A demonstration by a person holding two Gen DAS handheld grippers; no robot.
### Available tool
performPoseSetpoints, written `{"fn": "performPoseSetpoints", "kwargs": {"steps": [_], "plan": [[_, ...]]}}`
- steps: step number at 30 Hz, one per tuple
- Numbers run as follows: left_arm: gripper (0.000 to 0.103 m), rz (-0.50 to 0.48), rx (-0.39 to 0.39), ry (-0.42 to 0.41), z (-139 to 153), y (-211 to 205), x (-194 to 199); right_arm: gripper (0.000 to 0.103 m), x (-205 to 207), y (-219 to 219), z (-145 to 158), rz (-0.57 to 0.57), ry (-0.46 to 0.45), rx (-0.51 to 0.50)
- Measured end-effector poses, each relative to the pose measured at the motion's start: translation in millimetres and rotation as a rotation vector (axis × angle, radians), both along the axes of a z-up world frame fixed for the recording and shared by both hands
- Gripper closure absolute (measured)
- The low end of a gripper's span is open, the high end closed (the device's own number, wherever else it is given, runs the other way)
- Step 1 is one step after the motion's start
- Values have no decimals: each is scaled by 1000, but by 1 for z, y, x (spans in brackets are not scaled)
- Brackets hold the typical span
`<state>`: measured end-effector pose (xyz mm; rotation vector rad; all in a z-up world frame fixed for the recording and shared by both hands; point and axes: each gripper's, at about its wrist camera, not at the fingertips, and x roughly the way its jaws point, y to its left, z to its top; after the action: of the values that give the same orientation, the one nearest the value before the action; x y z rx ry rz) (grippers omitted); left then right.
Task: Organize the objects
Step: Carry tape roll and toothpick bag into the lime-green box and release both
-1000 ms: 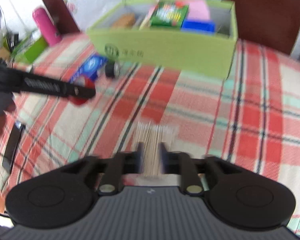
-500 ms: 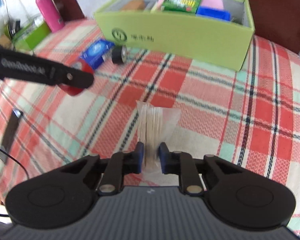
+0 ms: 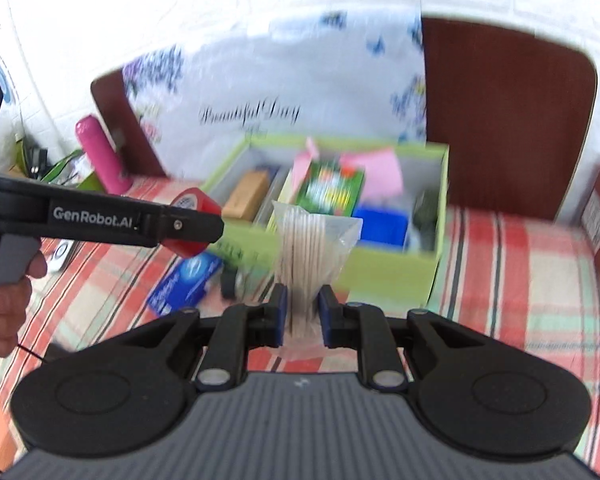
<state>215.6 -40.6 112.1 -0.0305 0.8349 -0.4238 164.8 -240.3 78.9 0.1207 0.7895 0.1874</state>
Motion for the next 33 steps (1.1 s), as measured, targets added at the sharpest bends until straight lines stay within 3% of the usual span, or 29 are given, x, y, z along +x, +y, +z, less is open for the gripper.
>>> {"fn": "performPoseSetpoints", "kwargs": {"steps": [9,18,19,20,21,22,27,33], "plan": [[54,36,7,-16,4,-7,56,87,52,-22,16,-46,-79,-92],[54,68,7,8,-14,-15,111,85,107,-48,-3,-87,-83,-153],[53,82,14,5,-17,-15,115,80,112,-49,-9,-88,-77,-159],[40,99,27,2,-20,-15,119,65,117,-50,-15,-79,-55,-164],[26,114,42,12,-24,-15,121,56,121,-49,-21,-79,-31,-168],[24,128,55,24,-28,-15,122,48,120,-48,-26,-82,-23,-167],[24,132,30,59,-38,0,103,37,95,-38,-41,-74,-17,-170],[24,173,16,125,-50,20,58,13,57,-35,-43,-122,11,-121]]}}
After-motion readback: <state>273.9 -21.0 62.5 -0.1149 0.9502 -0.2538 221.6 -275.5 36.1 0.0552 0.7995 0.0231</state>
